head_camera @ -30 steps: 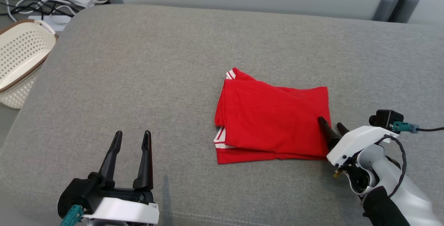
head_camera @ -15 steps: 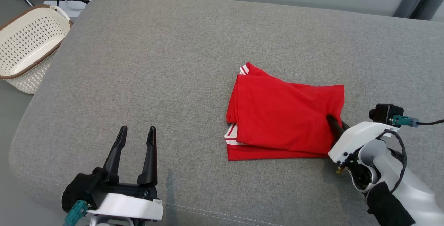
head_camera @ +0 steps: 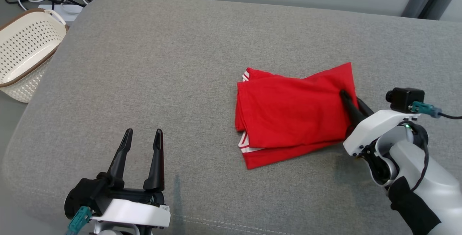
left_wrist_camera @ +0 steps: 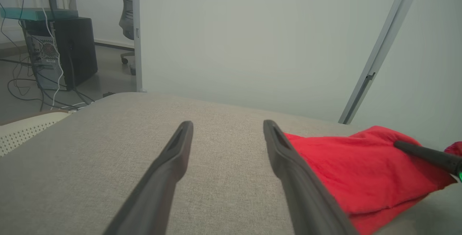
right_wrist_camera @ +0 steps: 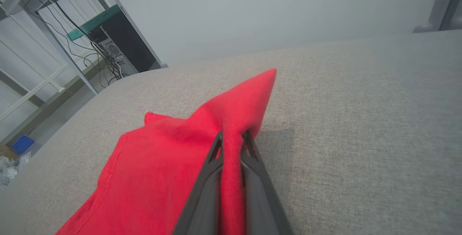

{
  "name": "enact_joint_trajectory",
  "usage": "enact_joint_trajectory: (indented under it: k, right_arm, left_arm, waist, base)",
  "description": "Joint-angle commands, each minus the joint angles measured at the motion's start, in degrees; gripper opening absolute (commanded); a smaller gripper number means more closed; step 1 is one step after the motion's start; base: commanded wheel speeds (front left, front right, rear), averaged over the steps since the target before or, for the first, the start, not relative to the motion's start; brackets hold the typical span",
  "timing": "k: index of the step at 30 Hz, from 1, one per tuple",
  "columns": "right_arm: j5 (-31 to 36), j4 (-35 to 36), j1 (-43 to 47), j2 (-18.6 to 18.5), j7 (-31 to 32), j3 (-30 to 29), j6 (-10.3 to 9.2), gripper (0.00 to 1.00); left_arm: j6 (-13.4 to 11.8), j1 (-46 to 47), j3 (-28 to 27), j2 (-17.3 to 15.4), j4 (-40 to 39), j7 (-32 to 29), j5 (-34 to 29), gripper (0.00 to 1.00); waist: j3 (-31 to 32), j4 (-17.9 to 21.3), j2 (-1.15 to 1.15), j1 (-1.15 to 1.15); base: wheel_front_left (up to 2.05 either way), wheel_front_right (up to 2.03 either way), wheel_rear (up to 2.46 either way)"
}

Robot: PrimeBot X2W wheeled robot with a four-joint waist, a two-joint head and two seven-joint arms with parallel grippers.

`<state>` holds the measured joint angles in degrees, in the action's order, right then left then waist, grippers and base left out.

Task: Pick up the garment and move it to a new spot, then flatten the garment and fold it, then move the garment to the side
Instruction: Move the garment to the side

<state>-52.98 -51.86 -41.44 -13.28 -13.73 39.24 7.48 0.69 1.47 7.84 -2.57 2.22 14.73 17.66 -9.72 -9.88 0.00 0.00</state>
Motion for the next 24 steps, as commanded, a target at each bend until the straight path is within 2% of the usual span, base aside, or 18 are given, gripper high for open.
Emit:
enact_joint_trajectory:
  k: [1, 13, 24]
  right_arm:
    - [0.75, 2.16, -0.78, -0.93, -1.23, -0.73, 0.01, 0.0]
    - [6.07, 5.72, 1.41, -0.52, -1.26, -7.33, 0.01, 0.0]
    - [9.05, 7.7, 2.86, 1.05, -1.27, -11.33, 0.01, 0.0]
  left_arm:
    - [-0.41, 2.67, -1.67, -0.31, -1.56, 0.27, -0.21, 1.0]
    - [1.04, 3.94, -1.51, -0.31, -0.27, 0.27, -1.51, 1.0]
    - [3.26, 7.9, -0.8, -0.31, 1.64, 0.27, -4.27, 1.0]
  waist:
    - [-0.09, 0.7, 0.0, 0.0]
    - [-1.11, 8.43, 0.0, 0.0]
    - [-2.98, 18.05, 0.0, 0.0]
  base:
    - [0.0, 0.0, 0.0]
    - [0.0, 0.0, 0.0]
    - [0.0, 0.0, 0.0]
